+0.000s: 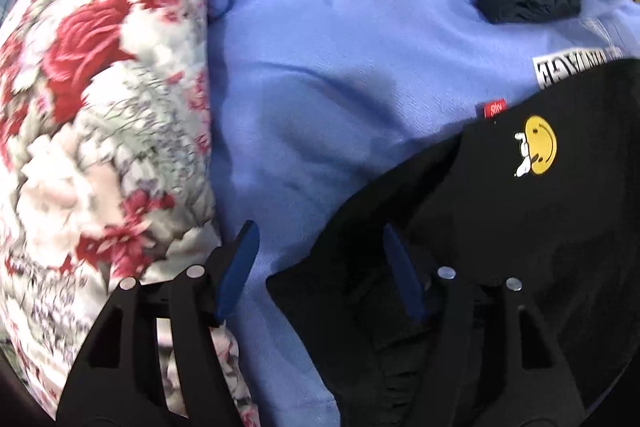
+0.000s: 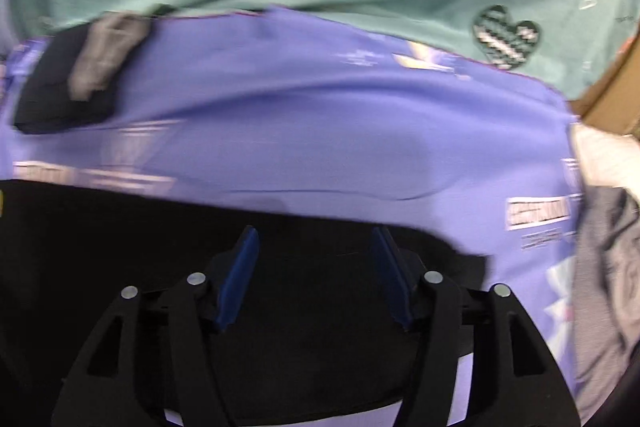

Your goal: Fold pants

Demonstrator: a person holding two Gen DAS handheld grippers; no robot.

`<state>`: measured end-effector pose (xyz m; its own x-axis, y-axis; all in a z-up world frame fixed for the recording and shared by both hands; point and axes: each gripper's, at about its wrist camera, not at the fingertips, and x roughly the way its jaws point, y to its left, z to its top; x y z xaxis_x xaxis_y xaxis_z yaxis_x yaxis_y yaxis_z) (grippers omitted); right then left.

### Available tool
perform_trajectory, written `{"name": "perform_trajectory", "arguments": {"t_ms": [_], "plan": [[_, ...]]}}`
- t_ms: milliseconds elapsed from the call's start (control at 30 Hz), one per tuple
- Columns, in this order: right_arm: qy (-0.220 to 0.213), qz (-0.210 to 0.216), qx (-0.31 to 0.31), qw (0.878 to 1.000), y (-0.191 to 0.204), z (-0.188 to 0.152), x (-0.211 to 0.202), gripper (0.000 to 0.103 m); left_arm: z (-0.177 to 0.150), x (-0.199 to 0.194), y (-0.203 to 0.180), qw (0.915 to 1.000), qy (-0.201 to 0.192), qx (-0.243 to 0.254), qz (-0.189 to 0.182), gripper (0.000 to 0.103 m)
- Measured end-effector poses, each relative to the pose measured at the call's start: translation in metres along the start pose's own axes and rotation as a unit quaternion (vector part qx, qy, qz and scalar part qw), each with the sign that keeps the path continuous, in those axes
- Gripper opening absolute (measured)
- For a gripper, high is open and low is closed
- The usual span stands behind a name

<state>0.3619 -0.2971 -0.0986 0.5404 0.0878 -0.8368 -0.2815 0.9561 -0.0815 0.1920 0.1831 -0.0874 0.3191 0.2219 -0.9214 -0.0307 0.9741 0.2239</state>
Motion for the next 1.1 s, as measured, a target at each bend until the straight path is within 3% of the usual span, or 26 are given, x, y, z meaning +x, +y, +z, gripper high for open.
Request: {"name": "perform_trajectory", "arguments": {"t_ms": [33, 100, 167, 267, 333, 500, 700, 900, 933, 1000, 1100], "plan": [[0.000, 0.023, 0.000, 1.000, 0.011, -0.002, -0.004, 0.060, 0.001, 0.003, 0.000, 1.0000, 0.000, 0.005, 0.000, 0.063], [0.006, 0.049, -0.005, 0.999, 0.032, -0.006, -0.009, 0.060, 0.004, 0.011, 0.000, 0.9997, 0.008, 0.011, -0.022, 0.044], [0.016, 0.083, -0.021, 0.996, 0.055, -0.007, -0.012, 0.060, 0.007, 0.019, -0.001, 0.9982, 0.025, 0.010, -0.054, 0.014], [0.017, 0.102, -0.047, 0.994, 0.079, -0.002, -0.013, 0.060, 0.007, 0.020, -0.011, 0.9978, 0.017, 0.037, -0.051, 0.003], [0.019, 0.111, -0.067, 0.991, 0.094, 0.004, -0.011, 0.060, 0.006, 0.014, -0.010, 0.9979, 0.007, 0.032, -0.056, 0.002], [0.028, 0.134, -0.143, 0.980, 0.130, 0.023, 0.005, 0.060, -0.004, -0.028, 0.016, 0.9914, -0.049, -0.028, -0.118, 0.002], [0.056, 0.150, -0.260, 0.952, 0.179, 0.036, 0.032, 0.060, -0.025, -0.067, 0.012, 0.9877, -0.089, -0.027, -0.126, 0.002], [0.087, 0.153, -0.316, 0.932, 0.201, 0.037, 0.048, 0.059, -0.029, -0.086, 0.012, 0.9853, -0.106, -0.028, -0.131, 0.002], [0.092, 0.156, -0.321, 0.929, 0.202, 0.037, 0.048, 0.052, -0.032, -0.088, 0.014, 0.9852, -0.106, -0.030, -0.131, 0.002], [0.102, 0.165, -0.329, 0.924, 0.204, 0.037, 0.047, 0.013, -0.032, -0.087, 0.014, 0.9850, -0.104, -0.034, -0.133, 0.002], [0.113, 0.167, -0.340, 0.919, 0.206, 0.032, 0.042, 0.003, -0.033, -0.087, 0.015, 0.9858, -0.102, -0.037, -0.128, 0.002]]}}
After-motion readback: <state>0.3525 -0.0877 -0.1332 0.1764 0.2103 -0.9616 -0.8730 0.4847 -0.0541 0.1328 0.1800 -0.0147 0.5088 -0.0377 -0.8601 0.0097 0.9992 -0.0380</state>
